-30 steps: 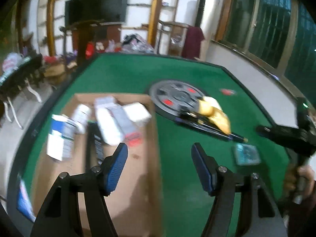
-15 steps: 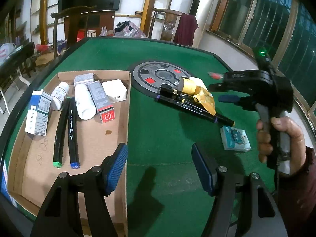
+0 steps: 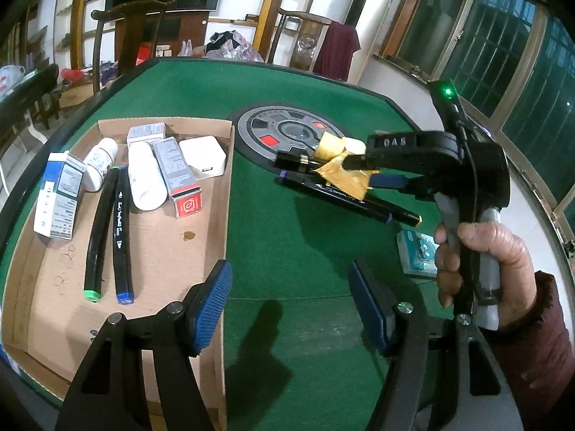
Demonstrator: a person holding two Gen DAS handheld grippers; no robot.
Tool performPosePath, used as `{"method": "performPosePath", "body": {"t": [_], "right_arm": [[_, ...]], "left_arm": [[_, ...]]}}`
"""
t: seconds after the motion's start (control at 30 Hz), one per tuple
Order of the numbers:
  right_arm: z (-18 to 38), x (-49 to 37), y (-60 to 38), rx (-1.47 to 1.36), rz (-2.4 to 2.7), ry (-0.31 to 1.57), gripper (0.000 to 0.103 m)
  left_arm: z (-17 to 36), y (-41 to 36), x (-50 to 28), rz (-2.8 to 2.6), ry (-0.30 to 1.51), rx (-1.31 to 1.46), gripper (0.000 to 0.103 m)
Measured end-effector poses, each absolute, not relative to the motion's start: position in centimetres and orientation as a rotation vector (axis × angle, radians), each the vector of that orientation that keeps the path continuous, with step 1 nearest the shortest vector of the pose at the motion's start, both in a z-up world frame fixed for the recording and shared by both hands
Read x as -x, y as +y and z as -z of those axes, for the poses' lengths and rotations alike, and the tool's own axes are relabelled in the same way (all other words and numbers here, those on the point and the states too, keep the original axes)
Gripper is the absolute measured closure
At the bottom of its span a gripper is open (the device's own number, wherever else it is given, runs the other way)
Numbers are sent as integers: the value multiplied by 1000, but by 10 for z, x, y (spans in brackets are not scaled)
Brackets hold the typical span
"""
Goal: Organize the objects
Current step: 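Move both open tools back over the felt toward the black markers, then grasp the black yellow-capped marker beside the cracker bag with the right tool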
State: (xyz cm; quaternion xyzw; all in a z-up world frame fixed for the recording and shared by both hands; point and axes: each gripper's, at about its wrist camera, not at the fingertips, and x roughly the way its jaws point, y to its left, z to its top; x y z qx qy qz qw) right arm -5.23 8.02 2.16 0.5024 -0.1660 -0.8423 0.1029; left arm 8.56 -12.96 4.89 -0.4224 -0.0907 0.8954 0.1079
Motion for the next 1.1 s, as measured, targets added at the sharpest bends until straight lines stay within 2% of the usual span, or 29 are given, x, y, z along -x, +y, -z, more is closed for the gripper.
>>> {"method": "performPosePath", "body": {"t": [0.07, 0.27, 0.43, 0.67, 0.87, 1.1], "right_arm": [[-24, 49, 86, -1472, 2498, -484, 73], [-26, 35, 124, -1577, 2679, -363, 73], [-25, 25, 137, -1472, 2481, -551, 73], [-17, 24, 90, -1470, 2286, -486, 71], [-18, 3, 52, -1472, 2135, -392, 72], [-24, -16, 48, -1446, 2325, -48, 72]], "left_arm": [[-50, -127, -84, -2628, -256, 1245, 42], [-48, -115, -79, -2609, -244, 1261, 42], [-47, -111, -76, -2606, -264, 1265, 42], [-53, -120, -84, -2645, -266, 1246, 42], [-53, -132, -85, -2646, -302, 1252, 42], [-49, -125, -84, -2624, -297, 1261, 42]]}}
